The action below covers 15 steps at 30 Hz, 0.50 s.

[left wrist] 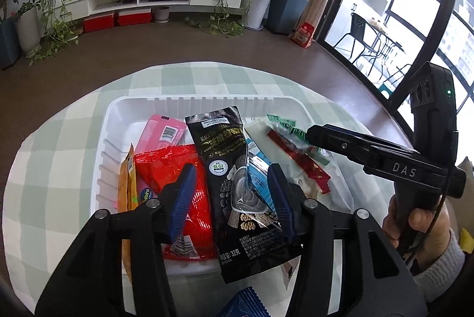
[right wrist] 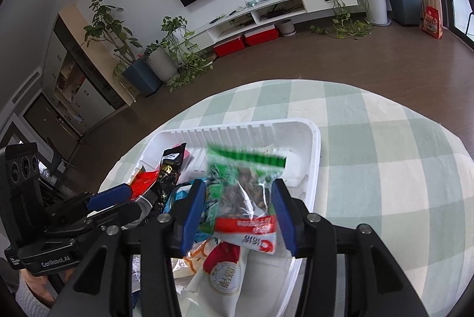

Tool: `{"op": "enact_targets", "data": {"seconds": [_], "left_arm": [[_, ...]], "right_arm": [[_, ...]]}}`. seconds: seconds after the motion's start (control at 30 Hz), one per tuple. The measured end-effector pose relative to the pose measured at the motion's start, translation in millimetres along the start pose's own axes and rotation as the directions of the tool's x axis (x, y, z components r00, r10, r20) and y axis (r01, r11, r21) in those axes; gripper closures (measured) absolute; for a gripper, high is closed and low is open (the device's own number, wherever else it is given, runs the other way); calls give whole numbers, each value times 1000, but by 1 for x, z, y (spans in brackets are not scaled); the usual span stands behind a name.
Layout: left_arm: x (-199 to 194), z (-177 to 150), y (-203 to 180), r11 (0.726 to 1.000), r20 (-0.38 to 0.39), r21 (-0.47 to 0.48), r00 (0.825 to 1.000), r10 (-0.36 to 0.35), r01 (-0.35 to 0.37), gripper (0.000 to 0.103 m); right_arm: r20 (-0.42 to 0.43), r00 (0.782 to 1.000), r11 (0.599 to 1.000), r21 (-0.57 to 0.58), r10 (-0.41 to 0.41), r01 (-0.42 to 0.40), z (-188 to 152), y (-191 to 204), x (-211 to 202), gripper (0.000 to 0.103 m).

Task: Organize snacks
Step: 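Open both tools to drop the black and green packets into the tray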

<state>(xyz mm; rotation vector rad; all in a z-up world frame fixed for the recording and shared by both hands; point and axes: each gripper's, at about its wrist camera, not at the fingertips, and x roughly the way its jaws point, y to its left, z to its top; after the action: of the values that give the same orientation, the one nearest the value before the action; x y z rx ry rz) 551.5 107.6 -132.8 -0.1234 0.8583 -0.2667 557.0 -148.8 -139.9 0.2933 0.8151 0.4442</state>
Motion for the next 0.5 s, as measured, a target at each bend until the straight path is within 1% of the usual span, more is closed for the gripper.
{"op": "enact_targets", "data": {"seconds": [0.07,0.13,0.33,0.5], "left_arm": [[-1,-1,0,1000,7,6,1000,8,-8,55],[-3,-2,0,1000,10,8,1000,12,-12,55],[-21,-15,1,1000,34,16,999,16,-17,55],[-47,-38,5,999,47,35,999,26,-27,55]], "right_arm": [[18,1000,1000,-14,-9,9,1,2,-4,39],[31,999,999,-29,-14,15,1,4,-7,37],[53,999,998,-61,-1,4,0,15,-21,37],[75,997,995,-97,21,-14,-7,32,-41,36]]}}
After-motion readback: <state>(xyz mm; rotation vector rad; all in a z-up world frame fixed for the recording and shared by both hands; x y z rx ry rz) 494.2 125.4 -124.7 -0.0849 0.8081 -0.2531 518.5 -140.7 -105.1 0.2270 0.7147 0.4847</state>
